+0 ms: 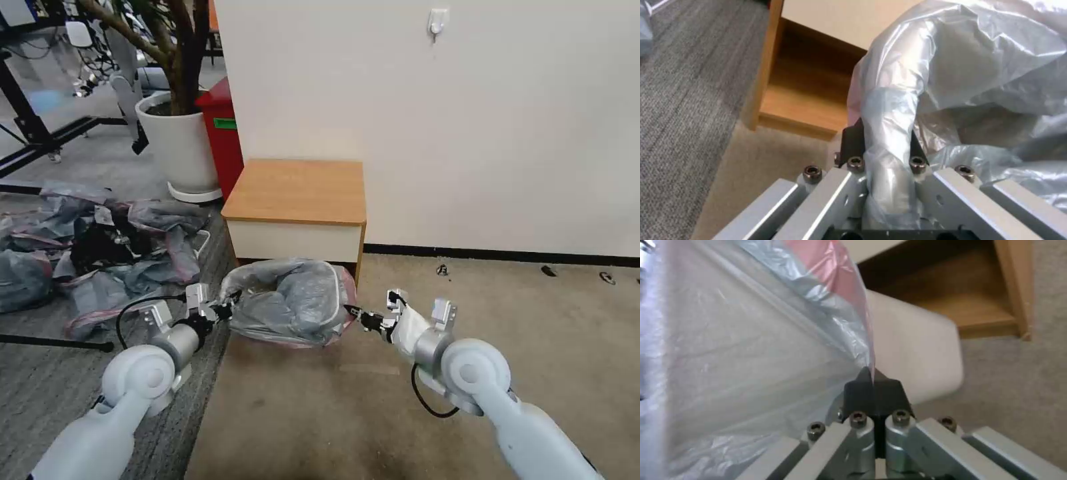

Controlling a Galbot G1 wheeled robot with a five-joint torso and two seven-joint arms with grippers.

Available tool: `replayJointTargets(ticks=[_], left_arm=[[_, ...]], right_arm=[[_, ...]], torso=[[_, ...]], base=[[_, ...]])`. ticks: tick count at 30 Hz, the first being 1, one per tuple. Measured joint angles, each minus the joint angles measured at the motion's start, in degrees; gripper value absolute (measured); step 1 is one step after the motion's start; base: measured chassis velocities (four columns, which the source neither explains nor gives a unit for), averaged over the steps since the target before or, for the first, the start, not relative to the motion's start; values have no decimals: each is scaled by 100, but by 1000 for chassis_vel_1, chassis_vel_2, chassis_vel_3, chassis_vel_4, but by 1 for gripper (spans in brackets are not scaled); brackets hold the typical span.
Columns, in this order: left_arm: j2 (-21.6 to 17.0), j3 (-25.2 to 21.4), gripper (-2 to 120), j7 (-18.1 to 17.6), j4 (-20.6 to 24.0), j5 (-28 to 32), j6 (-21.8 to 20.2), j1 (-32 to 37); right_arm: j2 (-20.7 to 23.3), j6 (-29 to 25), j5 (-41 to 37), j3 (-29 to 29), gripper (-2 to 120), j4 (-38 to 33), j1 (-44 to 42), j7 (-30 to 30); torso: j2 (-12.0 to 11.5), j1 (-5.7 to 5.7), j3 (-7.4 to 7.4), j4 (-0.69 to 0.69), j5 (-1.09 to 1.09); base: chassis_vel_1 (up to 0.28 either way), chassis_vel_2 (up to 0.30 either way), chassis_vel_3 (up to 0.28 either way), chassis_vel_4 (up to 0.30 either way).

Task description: Pick up the garbage bag from the table and place it over the trash can.

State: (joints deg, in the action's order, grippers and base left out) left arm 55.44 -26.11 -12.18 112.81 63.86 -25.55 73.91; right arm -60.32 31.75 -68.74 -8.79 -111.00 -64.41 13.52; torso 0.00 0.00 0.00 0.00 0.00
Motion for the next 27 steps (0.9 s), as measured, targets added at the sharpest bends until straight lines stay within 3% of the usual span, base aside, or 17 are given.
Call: replayJointTargets(ticks=[27], left_arm=[[-62, -8, 2, -133, 224, 338, -248, 83]], right_arm=[[-330, -449, 1186, 510, 0, 851, 263, -86]], torso=[[0, 0, 0, 0, -1]], base=[[0, 0, 0, 0]])
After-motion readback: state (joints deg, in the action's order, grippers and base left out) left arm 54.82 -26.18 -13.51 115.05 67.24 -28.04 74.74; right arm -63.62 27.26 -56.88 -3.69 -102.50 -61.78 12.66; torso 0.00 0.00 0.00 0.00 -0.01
